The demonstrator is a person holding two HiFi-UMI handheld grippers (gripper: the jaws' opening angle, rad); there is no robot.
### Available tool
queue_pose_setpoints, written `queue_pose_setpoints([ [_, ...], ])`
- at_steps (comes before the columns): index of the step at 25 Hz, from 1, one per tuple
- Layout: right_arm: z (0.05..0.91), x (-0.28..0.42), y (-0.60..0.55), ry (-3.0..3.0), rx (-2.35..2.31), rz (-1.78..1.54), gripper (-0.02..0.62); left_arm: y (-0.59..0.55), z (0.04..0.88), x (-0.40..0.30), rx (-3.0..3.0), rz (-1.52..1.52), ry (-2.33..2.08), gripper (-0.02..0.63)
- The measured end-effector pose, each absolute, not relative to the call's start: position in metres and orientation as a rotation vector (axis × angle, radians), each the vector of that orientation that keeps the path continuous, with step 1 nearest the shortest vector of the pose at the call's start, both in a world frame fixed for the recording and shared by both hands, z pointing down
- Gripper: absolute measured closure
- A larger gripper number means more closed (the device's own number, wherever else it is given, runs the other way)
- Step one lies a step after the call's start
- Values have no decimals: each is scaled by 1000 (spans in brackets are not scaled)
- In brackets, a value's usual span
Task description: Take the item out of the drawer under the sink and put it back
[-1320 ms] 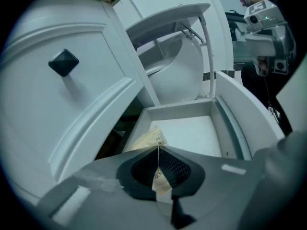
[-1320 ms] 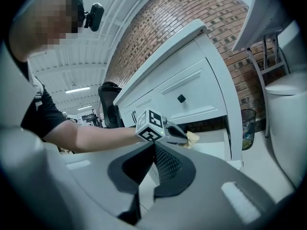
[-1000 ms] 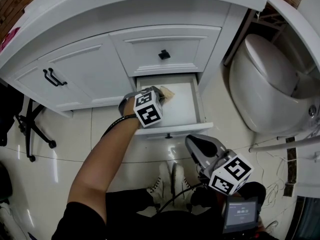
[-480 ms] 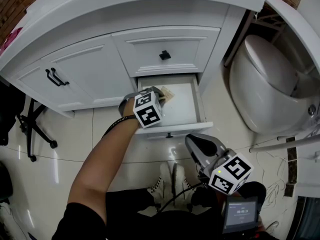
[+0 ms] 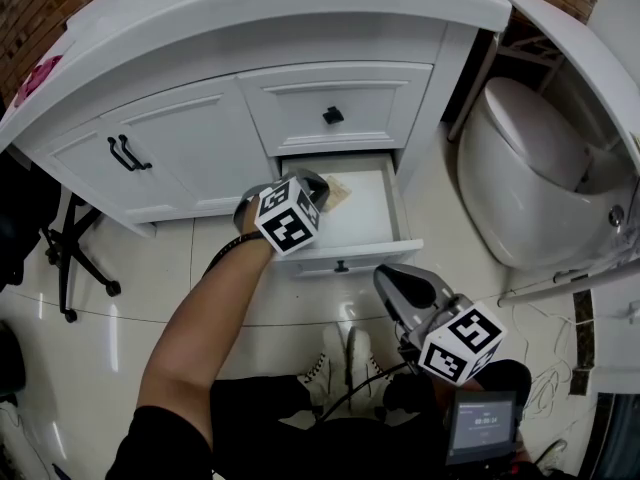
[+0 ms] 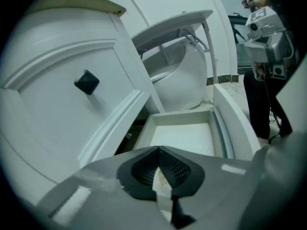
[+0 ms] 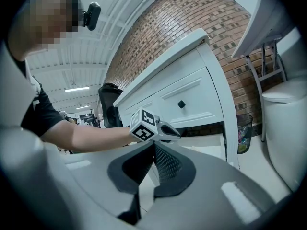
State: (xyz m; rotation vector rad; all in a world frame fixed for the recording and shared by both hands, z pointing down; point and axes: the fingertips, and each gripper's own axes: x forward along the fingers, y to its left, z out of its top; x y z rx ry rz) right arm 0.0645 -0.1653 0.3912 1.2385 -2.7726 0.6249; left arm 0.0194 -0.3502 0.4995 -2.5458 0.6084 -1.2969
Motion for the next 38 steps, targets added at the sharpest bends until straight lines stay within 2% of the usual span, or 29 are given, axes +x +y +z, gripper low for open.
queue_pose_setpoints([
  [13,354,61,-145,-2807,1268,484,588,-231,354,-3,-2734,-732,809,600],
  [23,352,45,-133,-2805,1216,441,588,-158,358,-36,-2938,-463,1033,600],
  [38,338,42,-107,-2805,1218,397,588,-120,341,-46,-2957,-308,1107,600],
])
